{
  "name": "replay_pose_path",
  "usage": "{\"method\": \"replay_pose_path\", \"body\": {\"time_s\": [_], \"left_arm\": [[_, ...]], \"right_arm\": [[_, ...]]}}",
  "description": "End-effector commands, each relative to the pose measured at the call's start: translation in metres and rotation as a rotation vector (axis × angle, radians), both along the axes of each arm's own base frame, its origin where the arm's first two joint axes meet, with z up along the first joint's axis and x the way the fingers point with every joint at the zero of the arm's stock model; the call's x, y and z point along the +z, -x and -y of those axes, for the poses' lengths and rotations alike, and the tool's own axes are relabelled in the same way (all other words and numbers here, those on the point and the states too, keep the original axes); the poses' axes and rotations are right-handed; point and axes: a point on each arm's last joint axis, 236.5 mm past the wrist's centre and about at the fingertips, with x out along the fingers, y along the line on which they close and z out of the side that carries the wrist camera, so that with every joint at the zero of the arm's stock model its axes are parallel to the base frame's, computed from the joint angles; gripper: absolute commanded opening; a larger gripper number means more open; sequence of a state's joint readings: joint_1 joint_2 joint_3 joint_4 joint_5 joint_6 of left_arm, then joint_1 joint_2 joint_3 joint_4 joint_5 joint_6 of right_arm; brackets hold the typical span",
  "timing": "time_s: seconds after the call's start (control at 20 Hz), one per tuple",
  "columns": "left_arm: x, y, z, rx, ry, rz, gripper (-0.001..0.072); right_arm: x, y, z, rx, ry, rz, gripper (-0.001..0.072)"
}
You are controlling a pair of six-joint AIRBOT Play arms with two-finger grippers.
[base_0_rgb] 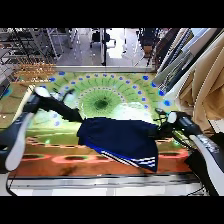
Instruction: Fold the clothes and pants, and hang the long-sleeved shirts on hangers.
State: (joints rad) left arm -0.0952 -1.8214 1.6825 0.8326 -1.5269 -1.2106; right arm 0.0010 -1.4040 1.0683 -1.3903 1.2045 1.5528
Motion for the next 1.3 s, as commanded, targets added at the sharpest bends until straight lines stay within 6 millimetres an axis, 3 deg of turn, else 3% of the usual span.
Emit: {"method": "replay_pose_path", "body": {"time_s": [0.0, 0.15, 0.2, 0.25, 0.35, 0.4, 0.6, 0.7, 0.75, 0.8, 0.85, 0.9, 1.0, 1.1, 1.15, 1.25], "left_arm": [[-0.071, 0.017, 0.044, -0.130, -0.137, -0.005, 0.0008], [-0.131, 0.037, 0.038, -0.149, -0.292, -0.119, 0.0007], [-0.142, 0.039, 0.029, -0.135, -0.348, -0.143, 0.0007], [-0.140, 0.040, 0.026, -0.135, -0.362, -0.152, 0.0006], [-0.111, 0.034, 0.018, -0.122, -0.347, -0.123, 0.0007], [-0.088, 0.027, 0.011, -0.100, -0.336, -0.084, 0.0007], [0.028, 0.019, -0.042, 0.015, -0.299, 0.077, 0.0007], [0.075, 0.018, -0.072, 0.102, -0.290, 0.161, 0.0007], [0.094, 0.018, -0.086, 0.153, -0.288, 0.196, 0.0007], [0.112, 0.019, -0.101, 0.198, -0.288, 0.235, 0.0007], [0.126, 0.019, -0.113, 0.236, -0.289, 0.267, 0.0007], [0.137, 0.021, -0.126, 0.272, -0.292, 0.290, 0.0007], [0.149, 0.026, -0.147, 0.323, -0.300, 0.305, 0.0008], [0.152, 0.033, -0.159, 0.341, -0.308, 0.287, 0.0008], [0.152, 0.035, -0.162, 0.343, -0.310, 0.278, 0.0008], [0.152, 0.035, -0.162, 0.345, -0.309, 0.278, 0.0008]], "right_arm": [[0.055, -0.004, 0.006, -0.013, -0.012, 0.075, 0.0007], [0.131, -0.032, -0.062, 0.050, -0.120, 0.258, 0.0007], [0.155, -0.045, -0.092, 0.076, -0.160, 0.339, 0.0007], [0.174, -0.056, -0.125, 0.103, -0.201, 0.430, 0.0007], [0.187, -0.063, -0.188, 0.165, -0.277, 0.520, 0.0007], [0.179, -0.057, -0.223, 0.211, -0.317, 0.515, 0.0008], [0.107, -0.008, -0.340, 0.324, -0.453, 0.332, 0.0010], [0.092, 0.021, -0.383, 0.407, -0.511, 0.302, 0.0020], [0.094, 0.031, -0.392, 0.456, -0.507, 0.307, 0.0205], [0.100, 0.034, -0.392, 0.507, -0.496, 0.321, 0.0440], [0.110, 0.028, -0.381, 0.550, -0.452, 0.352, 0.0523], [0.121, 0.014, -0.360, 0.567, -0.385, 0.391, 0.0522], [0.135, -0.023, -0.292, 0.476, -0.249, 0.424, 0.0522], [0.134, -0.040, -0.225, 0.366, -0.197, 0.366, 0.0513], [0.123, -0.038, -0.203, 0.353, -0.202, 0.308, 0.0489], [0.096, -0.029, -0.191, 0.340, -0.271, 0.235, 0.0450]]}}
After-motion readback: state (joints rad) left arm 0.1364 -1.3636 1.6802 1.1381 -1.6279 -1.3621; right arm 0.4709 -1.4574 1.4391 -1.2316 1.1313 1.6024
